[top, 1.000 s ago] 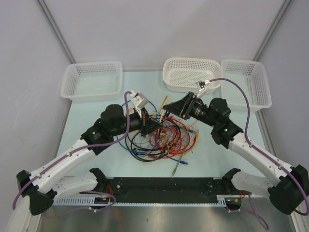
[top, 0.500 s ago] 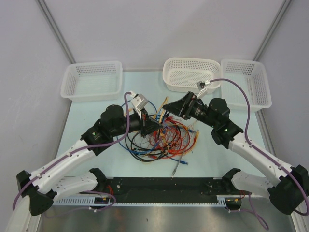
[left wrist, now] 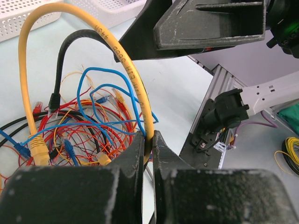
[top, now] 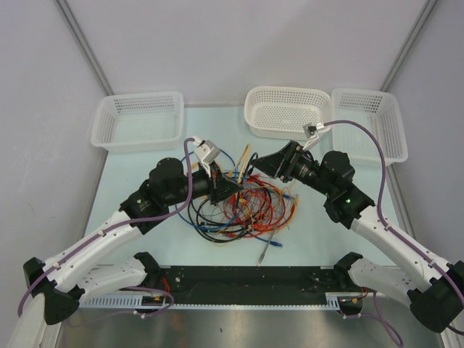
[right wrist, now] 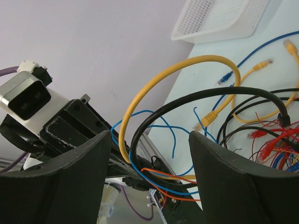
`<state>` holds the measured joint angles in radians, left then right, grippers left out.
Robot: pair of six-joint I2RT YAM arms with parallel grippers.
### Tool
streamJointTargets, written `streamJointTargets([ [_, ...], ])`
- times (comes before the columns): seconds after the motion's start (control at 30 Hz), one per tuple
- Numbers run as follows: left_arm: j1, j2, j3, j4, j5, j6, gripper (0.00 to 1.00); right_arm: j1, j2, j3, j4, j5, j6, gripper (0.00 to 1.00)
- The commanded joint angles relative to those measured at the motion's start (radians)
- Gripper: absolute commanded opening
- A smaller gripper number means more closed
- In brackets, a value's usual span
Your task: Untangle the cables
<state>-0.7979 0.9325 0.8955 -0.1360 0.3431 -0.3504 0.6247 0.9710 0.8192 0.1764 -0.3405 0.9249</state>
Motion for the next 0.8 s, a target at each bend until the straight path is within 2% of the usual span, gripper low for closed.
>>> streamJointTargets([
  [0.0,0.003,-0.024,0.017,0.052,0.005,-0.009,0.01,0.004,0.008,0.0,0.024,0.011,-0.011,0.71],
  [0.13,0.003,-0.027,0.022,0.052,0.011,-0.013,0.01,0.004,0.038,0.0,0.06,0.008,0.005,0.66],
  [0.4,0.005,-0.032,0.016,0.061,0.025,-0.024,0.01,0.004,0.101,0.0,0.149,-0.006,0.046,0.63],
  [0.57,0.005,-0.027,0.003,0.073,0.039,-0.036,0.01,0.003,0.146,0.0,0.212,-0.018,0.084,0.56],
  [0.67,0.003,-0.018,-0.001,0.081,0.051,-0.038,0.01,0.006,0.161,0.001,0.248,-0.031,0.1,0.48],
  [0.7,0.003,-0.017,-0.001,0.081,0.053,-0.036,0.01,0.007,0.163,0.0,0.252,-0.032,0.103,0.35],
  [0.77,0.003,-0.017,-0.004,0.078,0.05,-0.035,0.01,0.006,0.152,0.0,0.242,-0.031,0.097,0.2],
])
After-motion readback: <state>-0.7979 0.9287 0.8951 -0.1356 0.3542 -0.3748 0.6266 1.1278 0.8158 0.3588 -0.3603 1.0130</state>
